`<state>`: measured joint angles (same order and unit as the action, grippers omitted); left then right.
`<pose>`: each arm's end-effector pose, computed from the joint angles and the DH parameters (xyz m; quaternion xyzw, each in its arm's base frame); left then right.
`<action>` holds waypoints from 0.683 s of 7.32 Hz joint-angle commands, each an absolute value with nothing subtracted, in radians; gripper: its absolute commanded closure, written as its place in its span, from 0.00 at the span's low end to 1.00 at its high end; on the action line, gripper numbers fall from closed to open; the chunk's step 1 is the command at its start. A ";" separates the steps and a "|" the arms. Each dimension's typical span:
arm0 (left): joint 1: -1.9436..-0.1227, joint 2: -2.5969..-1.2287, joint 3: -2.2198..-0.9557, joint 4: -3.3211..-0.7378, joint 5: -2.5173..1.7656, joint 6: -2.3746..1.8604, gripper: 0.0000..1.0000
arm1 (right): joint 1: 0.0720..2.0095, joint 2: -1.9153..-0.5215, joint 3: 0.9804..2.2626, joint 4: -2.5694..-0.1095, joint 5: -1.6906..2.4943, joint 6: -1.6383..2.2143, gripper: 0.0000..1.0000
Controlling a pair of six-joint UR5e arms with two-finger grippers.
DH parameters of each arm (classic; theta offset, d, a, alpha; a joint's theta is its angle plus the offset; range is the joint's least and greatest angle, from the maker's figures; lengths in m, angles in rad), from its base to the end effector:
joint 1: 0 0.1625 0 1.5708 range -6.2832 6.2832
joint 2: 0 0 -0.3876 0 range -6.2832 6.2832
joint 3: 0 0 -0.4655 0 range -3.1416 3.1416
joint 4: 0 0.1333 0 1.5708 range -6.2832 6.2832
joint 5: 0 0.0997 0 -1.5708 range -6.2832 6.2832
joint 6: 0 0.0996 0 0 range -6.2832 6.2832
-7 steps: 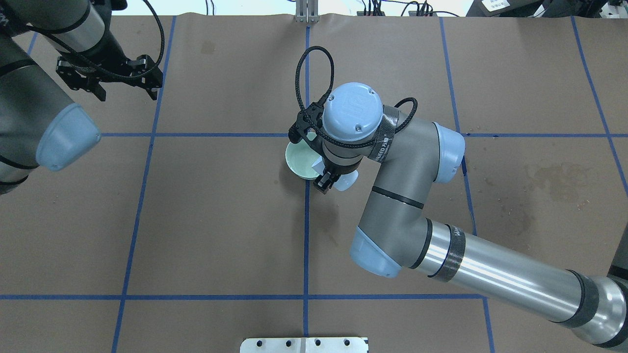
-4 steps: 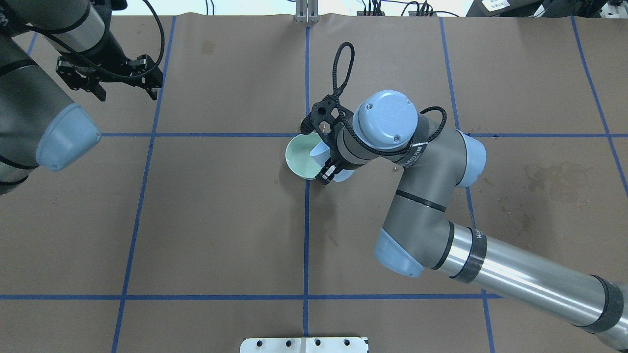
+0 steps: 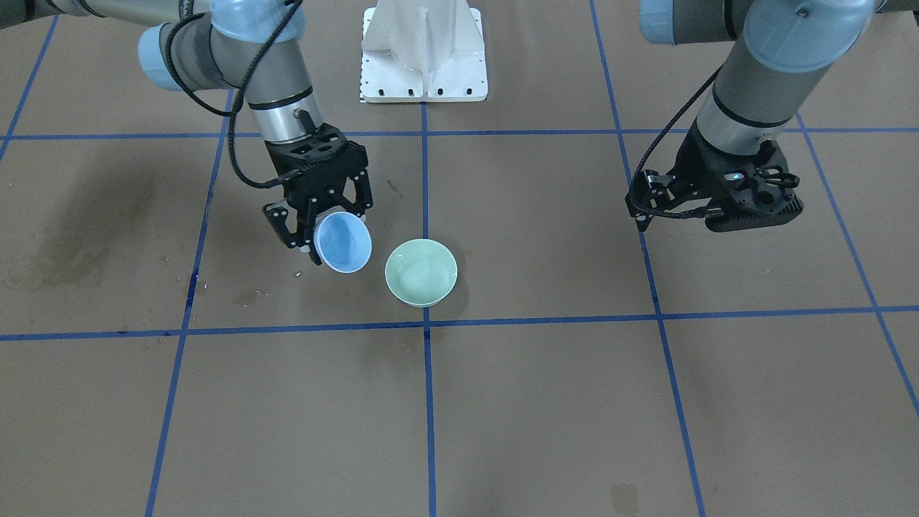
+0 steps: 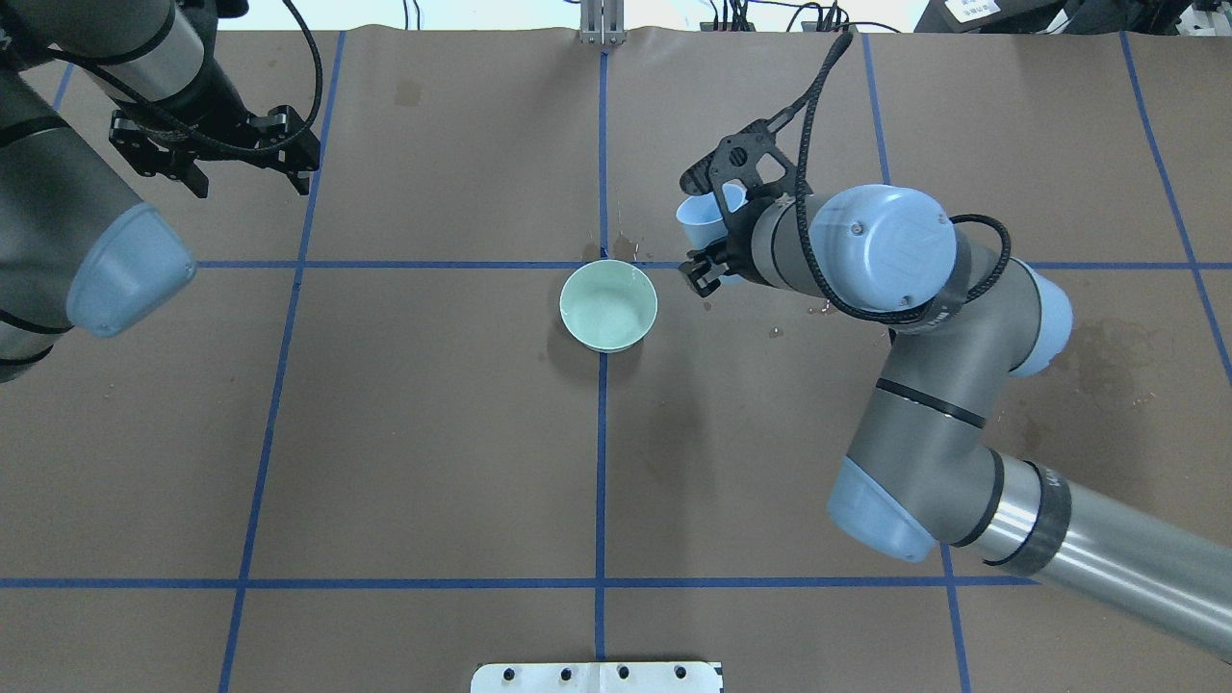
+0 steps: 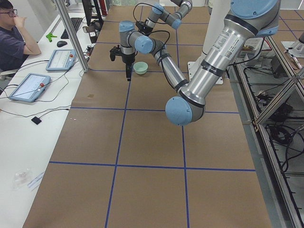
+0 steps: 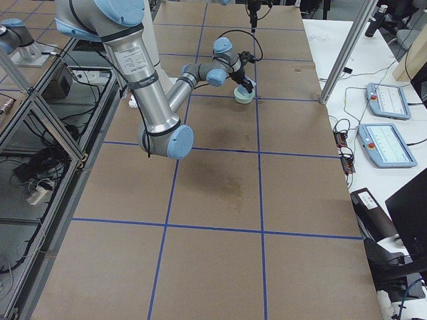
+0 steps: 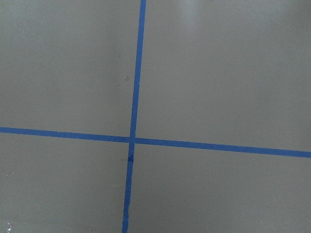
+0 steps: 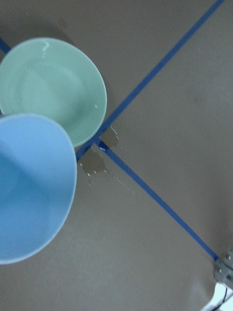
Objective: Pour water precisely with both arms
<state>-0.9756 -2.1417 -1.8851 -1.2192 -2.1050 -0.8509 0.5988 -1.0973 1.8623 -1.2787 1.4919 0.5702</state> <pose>0.2869 -0.5710 0.1514 0.0222 0.3592 -0.0496 0.9317 -0.4557 -0.4818 0.1470 0.3851 -0.3267 -0.1527 0.8495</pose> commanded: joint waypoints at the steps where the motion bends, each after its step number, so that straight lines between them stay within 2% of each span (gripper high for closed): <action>1: -0.976 -2.141 -1.900 -1.215 -2.106 -0.854 0.00 | 0.649 -1.254 1.983 -1.278 1.371 0.724 1.00; 5: -0.974 -2.141 -1.914 -1.212 -2.106 -0.856 0.00 | 0.686 -1.422 2.072 -1.278 1.324 0.811 1.00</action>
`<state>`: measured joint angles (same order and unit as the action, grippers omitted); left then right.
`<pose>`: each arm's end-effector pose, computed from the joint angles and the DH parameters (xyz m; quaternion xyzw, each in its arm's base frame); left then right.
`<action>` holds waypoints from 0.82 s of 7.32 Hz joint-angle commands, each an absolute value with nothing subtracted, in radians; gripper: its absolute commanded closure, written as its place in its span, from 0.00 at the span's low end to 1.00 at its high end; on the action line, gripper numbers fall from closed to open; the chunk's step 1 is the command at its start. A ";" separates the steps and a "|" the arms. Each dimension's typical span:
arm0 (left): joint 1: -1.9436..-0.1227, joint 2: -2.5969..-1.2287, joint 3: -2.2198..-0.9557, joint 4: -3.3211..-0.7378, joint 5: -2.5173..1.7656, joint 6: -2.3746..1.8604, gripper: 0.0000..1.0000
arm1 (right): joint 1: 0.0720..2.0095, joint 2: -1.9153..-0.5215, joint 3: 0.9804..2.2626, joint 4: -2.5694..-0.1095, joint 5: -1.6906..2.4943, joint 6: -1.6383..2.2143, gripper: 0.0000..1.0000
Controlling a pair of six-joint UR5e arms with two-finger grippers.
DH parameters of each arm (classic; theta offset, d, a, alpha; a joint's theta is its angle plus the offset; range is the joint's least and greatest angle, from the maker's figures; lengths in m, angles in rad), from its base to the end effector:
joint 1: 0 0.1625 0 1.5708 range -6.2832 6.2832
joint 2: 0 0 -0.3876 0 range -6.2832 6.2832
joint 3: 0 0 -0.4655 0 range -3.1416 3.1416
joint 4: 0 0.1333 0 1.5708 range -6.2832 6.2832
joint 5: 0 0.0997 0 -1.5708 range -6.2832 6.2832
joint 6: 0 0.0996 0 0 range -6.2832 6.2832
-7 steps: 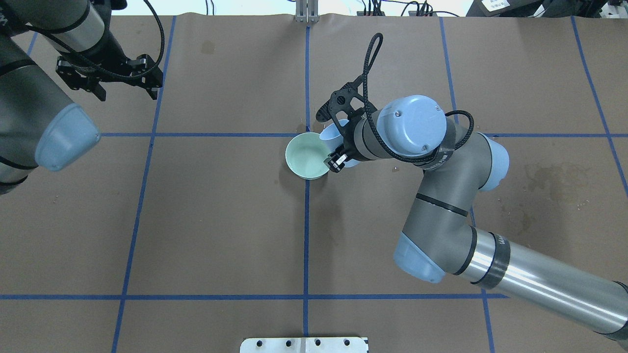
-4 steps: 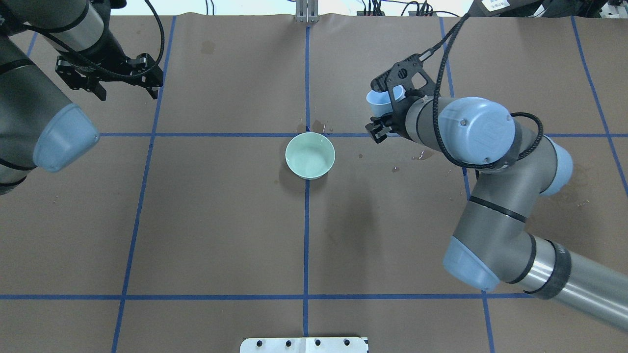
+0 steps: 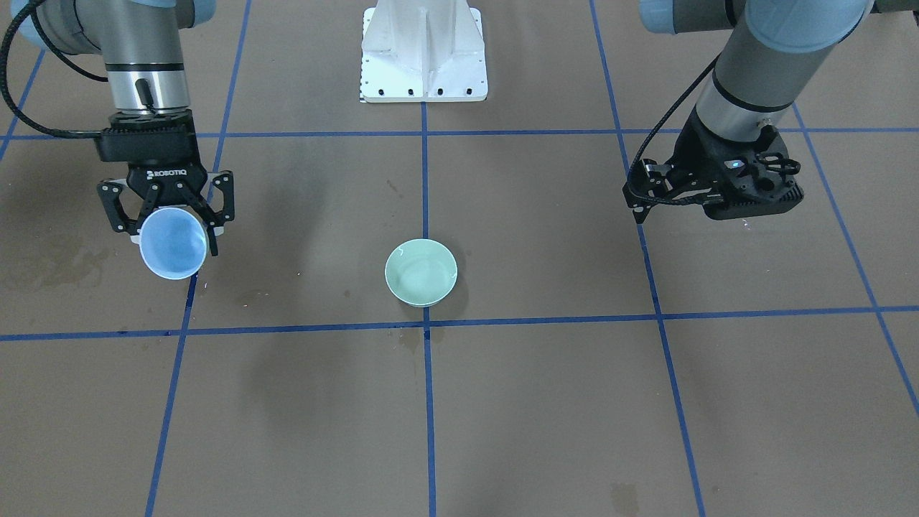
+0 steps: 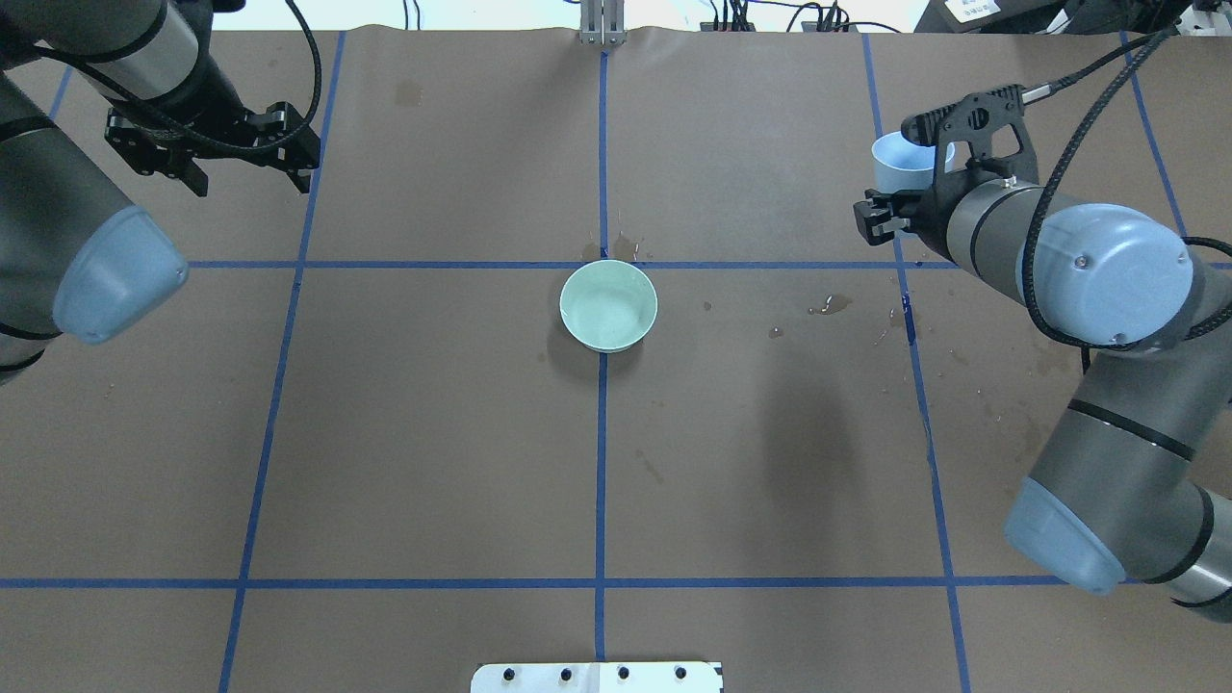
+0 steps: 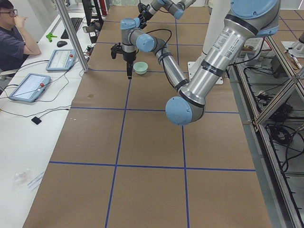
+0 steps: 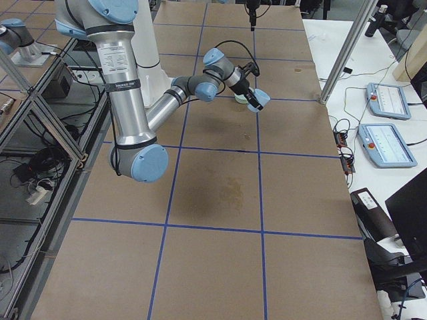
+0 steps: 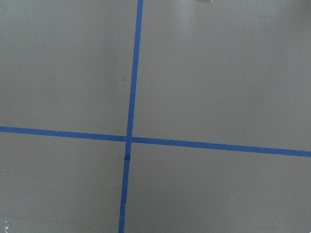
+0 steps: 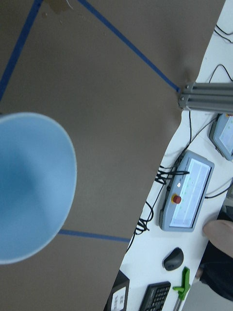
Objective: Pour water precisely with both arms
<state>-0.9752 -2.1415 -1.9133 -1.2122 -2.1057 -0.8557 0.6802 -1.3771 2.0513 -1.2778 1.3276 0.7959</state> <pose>0.2816 -0.5627 0.1406 0.0288 0.3654 -0.0486 0.9292 -0.3477 -0.4836 0.2250 0.3871 -0.2733 0.0147 0.8805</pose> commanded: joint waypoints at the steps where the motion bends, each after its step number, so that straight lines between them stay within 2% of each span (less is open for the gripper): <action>1: -0.974 -2.141 -1.914 -1.212 -2.105 -0.856 0.00 | 0.686 -1.427 2.069 -1.278 1.327 0.822 1.00; 3: -0.973 -2.140 -1.913 -1.212 -2.105 -0.857 0.00 | 0.689 -1.447 2.072 -1.278 1.318 1.228 1.00; 6: -0.966 -2.144 -1.917 -1.213 -2.105 -0.915 0.00 | 0.652 -1.708 2.088 -1.276 1.101 1.334 1.00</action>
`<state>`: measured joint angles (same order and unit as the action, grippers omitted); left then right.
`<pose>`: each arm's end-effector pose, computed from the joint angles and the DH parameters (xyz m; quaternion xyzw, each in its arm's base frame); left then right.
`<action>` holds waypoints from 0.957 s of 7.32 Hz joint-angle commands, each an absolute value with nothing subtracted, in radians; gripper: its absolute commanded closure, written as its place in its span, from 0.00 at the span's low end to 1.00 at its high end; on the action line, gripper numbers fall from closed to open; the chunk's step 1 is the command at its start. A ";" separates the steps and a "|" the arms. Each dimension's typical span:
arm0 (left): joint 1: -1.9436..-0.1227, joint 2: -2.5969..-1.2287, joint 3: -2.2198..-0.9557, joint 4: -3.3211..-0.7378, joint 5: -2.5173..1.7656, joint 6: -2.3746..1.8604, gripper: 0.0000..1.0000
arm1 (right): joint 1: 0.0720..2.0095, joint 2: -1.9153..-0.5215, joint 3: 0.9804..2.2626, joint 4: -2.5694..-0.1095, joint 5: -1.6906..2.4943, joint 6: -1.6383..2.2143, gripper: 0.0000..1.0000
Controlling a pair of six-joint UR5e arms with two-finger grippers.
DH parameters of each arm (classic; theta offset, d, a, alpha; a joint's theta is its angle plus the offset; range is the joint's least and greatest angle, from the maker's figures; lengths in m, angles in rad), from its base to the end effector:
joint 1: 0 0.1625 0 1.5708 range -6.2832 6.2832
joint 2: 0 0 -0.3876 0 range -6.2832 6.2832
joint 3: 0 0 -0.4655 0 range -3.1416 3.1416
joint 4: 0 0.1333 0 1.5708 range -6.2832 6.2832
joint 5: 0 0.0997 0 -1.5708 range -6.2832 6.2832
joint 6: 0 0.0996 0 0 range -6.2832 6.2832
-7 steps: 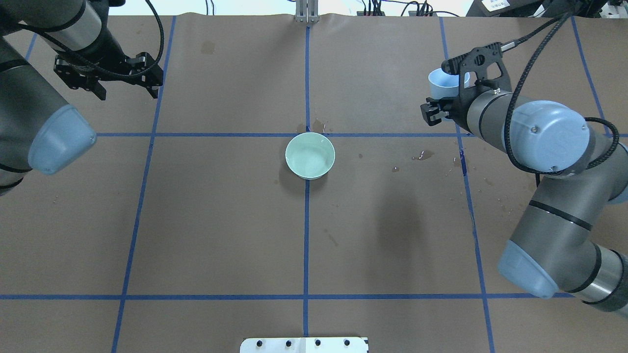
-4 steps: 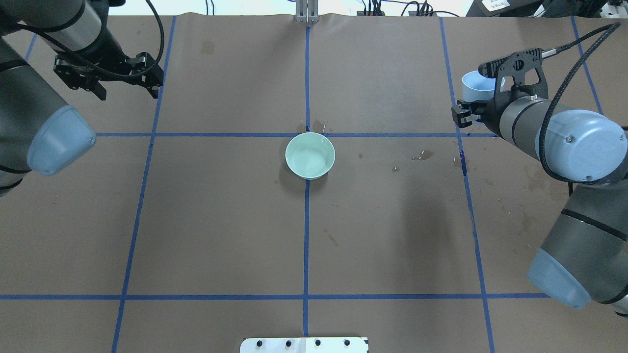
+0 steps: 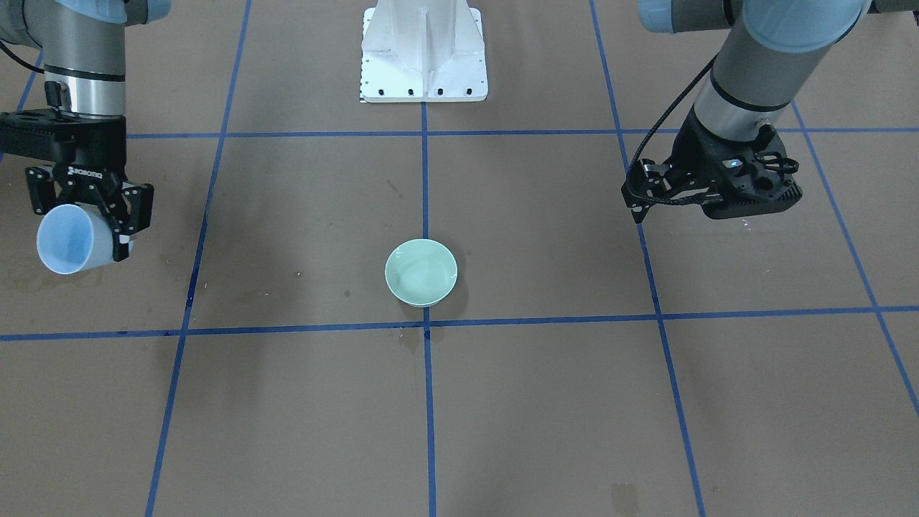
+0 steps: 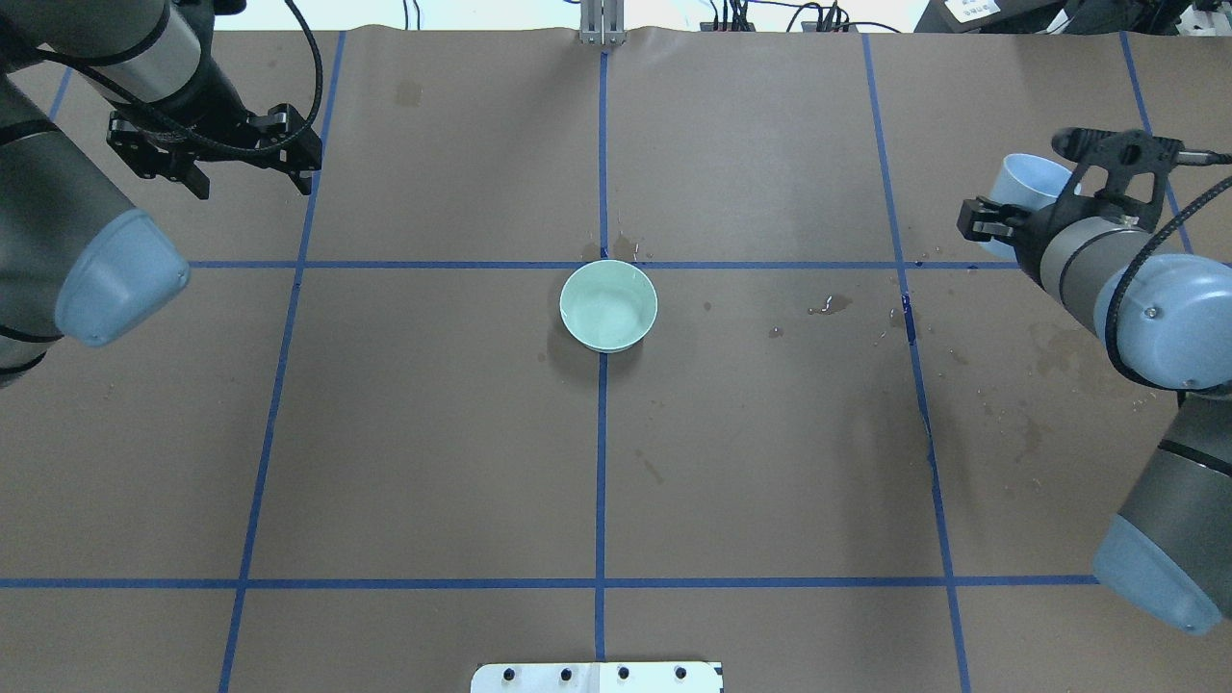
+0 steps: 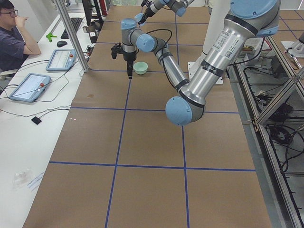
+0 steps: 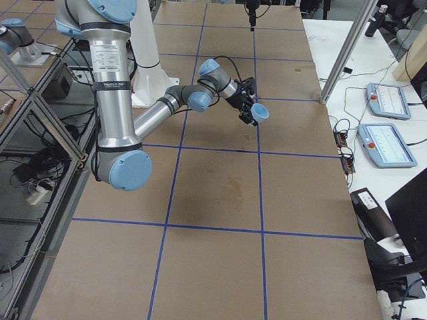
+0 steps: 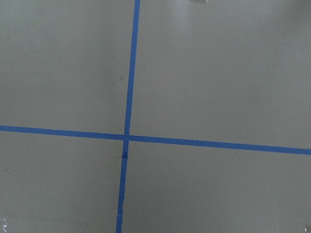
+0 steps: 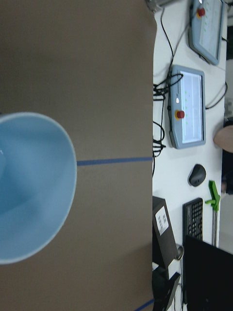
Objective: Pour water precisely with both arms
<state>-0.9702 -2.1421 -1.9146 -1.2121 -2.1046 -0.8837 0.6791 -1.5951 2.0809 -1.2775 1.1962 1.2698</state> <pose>0.2841 -0.5610 0.1397 0.0238 0.3660 -0.0591 0.9284 -0.3123 -0.4702 0.3285 0.3276 -0.2481 0.2403 0.8794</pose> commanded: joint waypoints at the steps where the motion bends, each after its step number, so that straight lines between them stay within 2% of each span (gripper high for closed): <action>1: -0.965 -2.146 -1.921 -1.215 -2.105 -0.925 0.00 | 0.588 -1.767 2.089 -1.276 1.027 1.448 1.00; 5: -0.965 -2.145 -1.921 -1.215 -2.105 -0.925 0.00 | 0.270 -1.859 2.083 -1.307 0.662 1.865 1.00; 7: -0.965 -2.143 -1.924 -1.215 -2.105 -0.925 0.00 | 0.166 -1.862 2.069 -1.474 0.582 2.075 1.00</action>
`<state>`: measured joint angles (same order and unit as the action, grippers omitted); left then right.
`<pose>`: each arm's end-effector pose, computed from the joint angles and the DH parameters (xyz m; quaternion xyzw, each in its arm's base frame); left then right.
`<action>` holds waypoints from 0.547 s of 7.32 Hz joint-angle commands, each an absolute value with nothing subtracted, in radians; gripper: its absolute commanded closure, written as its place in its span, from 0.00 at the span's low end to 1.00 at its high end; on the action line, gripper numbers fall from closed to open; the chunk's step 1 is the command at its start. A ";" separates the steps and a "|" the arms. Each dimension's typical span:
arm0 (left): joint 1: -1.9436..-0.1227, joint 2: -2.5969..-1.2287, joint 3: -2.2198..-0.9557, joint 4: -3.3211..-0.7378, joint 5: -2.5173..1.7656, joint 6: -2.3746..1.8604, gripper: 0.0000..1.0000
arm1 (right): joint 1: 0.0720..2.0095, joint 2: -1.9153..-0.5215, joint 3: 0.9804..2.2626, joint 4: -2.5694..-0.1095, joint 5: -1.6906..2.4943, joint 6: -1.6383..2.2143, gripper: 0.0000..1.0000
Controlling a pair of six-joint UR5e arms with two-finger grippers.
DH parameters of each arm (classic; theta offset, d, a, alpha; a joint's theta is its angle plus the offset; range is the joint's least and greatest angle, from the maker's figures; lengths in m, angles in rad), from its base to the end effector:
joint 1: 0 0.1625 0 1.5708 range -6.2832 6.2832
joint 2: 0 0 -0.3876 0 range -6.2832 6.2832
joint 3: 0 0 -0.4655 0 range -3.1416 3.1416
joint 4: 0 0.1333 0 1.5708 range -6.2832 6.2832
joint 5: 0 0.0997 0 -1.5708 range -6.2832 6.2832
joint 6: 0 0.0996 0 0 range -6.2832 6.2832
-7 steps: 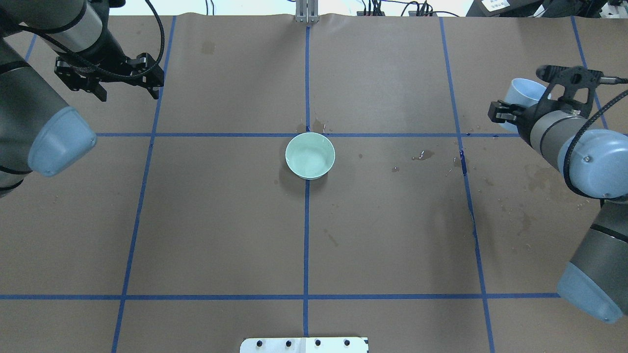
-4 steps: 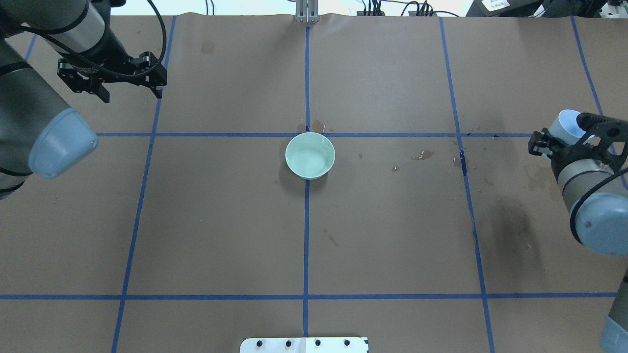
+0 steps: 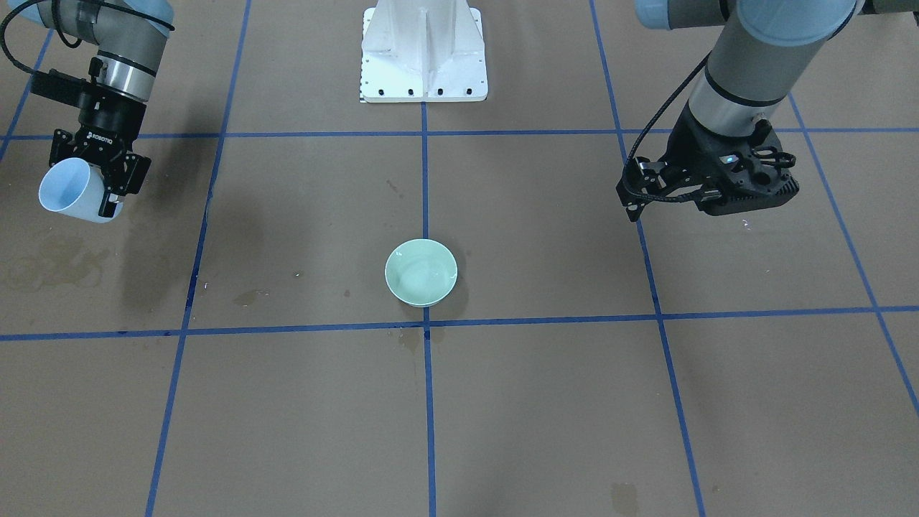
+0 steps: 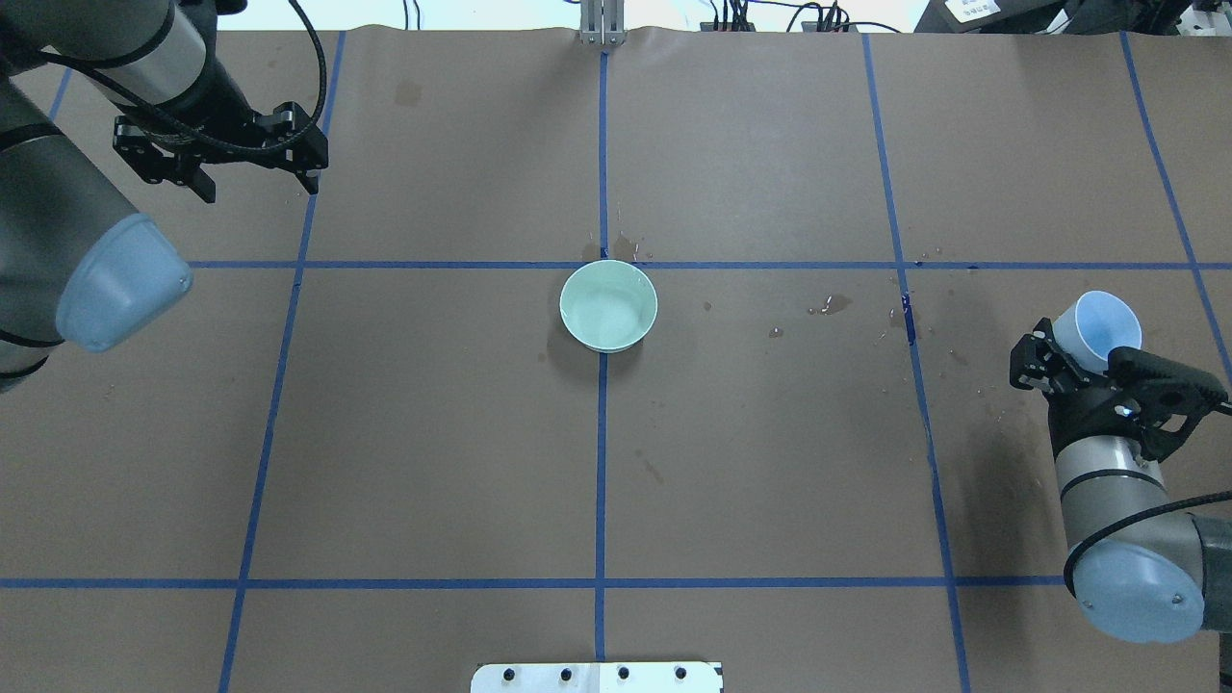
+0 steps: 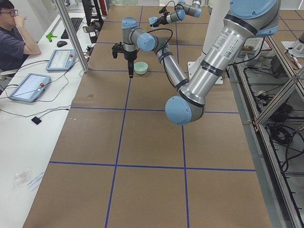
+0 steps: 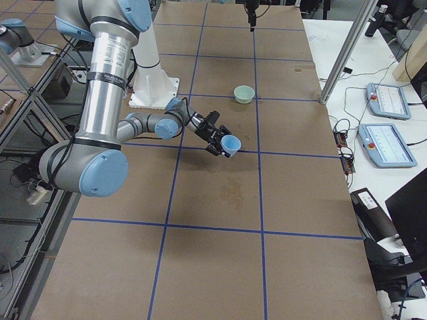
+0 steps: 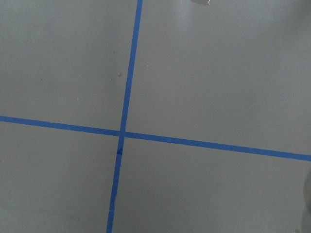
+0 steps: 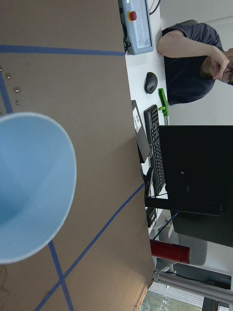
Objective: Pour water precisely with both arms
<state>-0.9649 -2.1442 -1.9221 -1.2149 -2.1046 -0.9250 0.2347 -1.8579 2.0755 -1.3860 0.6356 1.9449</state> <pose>0.2856 -0.5573 0.1350 0.0198 0.3701 -0.0740 0.9258 -0.3974 -0.3145 0.4491 0.4282 -0.2087 0.3481 0.8074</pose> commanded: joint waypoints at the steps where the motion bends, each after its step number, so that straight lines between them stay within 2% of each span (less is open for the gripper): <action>1: -0.965 -2.143 -1.925 -1.215 -2.103 -0.925 0.00 | 0.140 -1.862 2.060 -1.509 0.556 2.109 1.00; 4: -0.965 -2.137 -1.927 -1.215 -2.103 -0.925 0.00 | 0.060 -1.862 2.013 -1.595 0.554 2.213 1.00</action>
